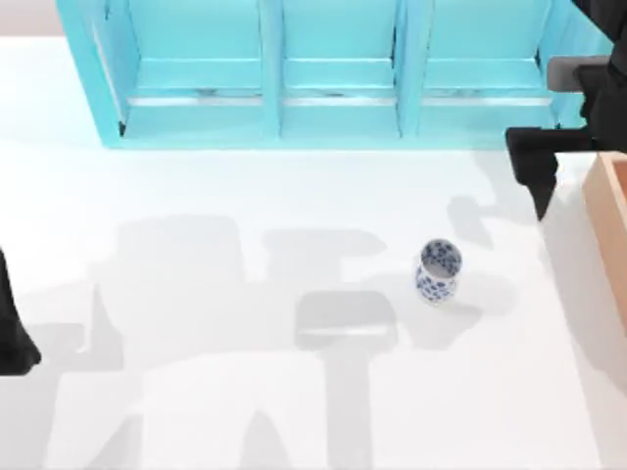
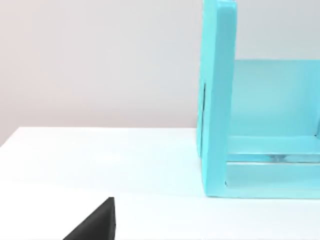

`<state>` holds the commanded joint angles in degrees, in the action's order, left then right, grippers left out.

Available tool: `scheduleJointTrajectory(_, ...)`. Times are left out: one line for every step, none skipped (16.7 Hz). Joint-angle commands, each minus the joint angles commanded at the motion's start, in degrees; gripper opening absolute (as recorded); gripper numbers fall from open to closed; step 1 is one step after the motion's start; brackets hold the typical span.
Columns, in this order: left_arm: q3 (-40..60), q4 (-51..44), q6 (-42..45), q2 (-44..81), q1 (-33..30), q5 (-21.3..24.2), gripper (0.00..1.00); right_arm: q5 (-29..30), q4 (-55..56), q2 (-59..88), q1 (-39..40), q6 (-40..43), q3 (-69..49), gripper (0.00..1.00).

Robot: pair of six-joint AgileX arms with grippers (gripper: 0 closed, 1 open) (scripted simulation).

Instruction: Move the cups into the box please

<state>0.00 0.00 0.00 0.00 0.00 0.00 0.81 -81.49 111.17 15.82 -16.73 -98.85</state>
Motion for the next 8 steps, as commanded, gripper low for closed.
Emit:
scheduleJointTrajectory(0.0,0.0,0.0,0.0,0.0,0.0,1.0,-0.03,0.46,1.91,2.61,-2.91,-1.27,1.0)
scheduleJointTrajectory(0.0,0.0,0.0,0.0,0.0,0.0,1.0,-0.1,1.0,3.52,4.93,-5.46,-2.5,1.0)
scheduleJointTrajectory(0.0,0.0,0.0,0.0,0.0,0.0,1.0,-0.2,1.61,4.81,6.94,-7.57,-3.67,1.0)
scheduleJointTrajectory(0.0,0.0,0.0,0.0,0.0,0.0,1.0,-0.32,2.22,5.8,8.63,-9.25,-4.76,1.0)
scheduleJointTrajectory(0.0,0.0,0.0,0.0,0.0,0.0,1.0,-0.45,2.79,6.54,10.01,-10.51,-5.73,1.0)
scheduleJointTrajectory(0.0,0.0,0.0,0.0,0.0,0.0,1.0,-0.57,3.27,7.03,11.06,-11.38,-6.52,1.0)
scheduleJointTrajectory(0.0,0.0,0.0,0.0,0.0,0.0,1.0,-0.67,3.63,7.31,11.74,-11.92,-7.09,1.0)
scheduleJointTrajectory(0.0,0.0,0.0,0.0,0.0,0.0,1.0,-0.72,3.81,7.43,12.06,-12.16,-7.39,1.0)
